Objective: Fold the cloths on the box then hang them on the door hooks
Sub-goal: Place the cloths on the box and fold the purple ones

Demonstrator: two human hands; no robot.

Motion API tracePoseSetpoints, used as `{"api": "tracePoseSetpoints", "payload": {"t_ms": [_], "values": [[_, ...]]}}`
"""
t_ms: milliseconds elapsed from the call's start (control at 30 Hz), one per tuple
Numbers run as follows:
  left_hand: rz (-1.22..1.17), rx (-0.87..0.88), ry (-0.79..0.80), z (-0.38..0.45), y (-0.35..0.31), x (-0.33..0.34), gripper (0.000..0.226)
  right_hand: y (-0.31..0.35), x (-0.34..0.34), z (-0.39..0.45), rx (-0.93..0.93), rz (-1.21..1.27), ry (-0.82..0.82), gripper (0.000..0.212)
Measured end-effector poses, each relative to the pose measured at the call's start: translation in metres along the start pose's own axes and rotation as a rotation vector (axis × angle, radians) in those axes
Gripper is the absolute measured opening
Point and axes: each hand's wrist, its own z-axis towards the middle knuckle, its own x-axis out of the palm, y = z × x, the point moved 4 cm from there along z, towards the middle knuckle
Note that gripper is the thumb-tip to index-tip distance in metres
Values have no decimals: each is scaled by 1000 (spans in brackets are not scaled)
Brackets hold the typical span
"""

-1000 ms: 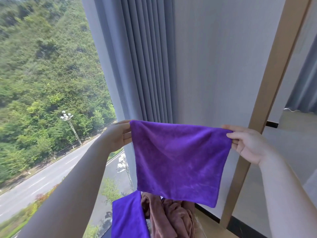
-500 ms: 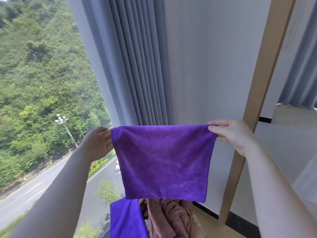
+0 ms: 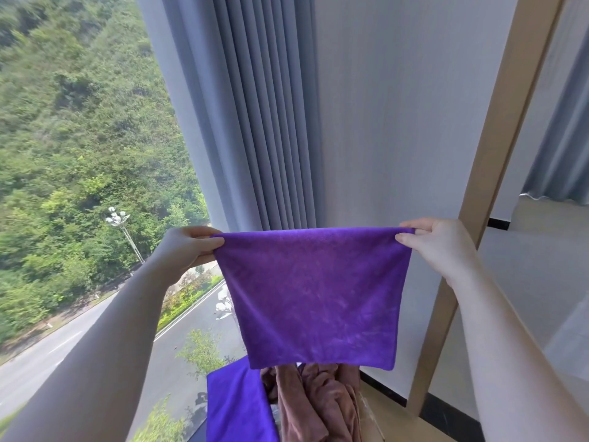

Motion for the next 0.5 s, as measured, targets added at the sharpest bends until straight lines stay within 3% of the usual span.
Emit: {"api": "tracePoseSetpoints", "payload": {"t_ms": [200, 267, 367, 500], "values": [[75, 30, -49, -1, -9, 2, 8, 6, -2, -3, -38, -187, -152, 11], [92, 47, -51, 0, -10, 3, 7, 5, -2, -3, -41, -207, -148, 4], [112, 62, -60, 1, -10, 3, 7, 1, 0, 0, -66, -204, -107, 13], [113, 90, -56, 6, -7, 6, 4, 2, 5, 1, -64, -91, -82, 8]]}}
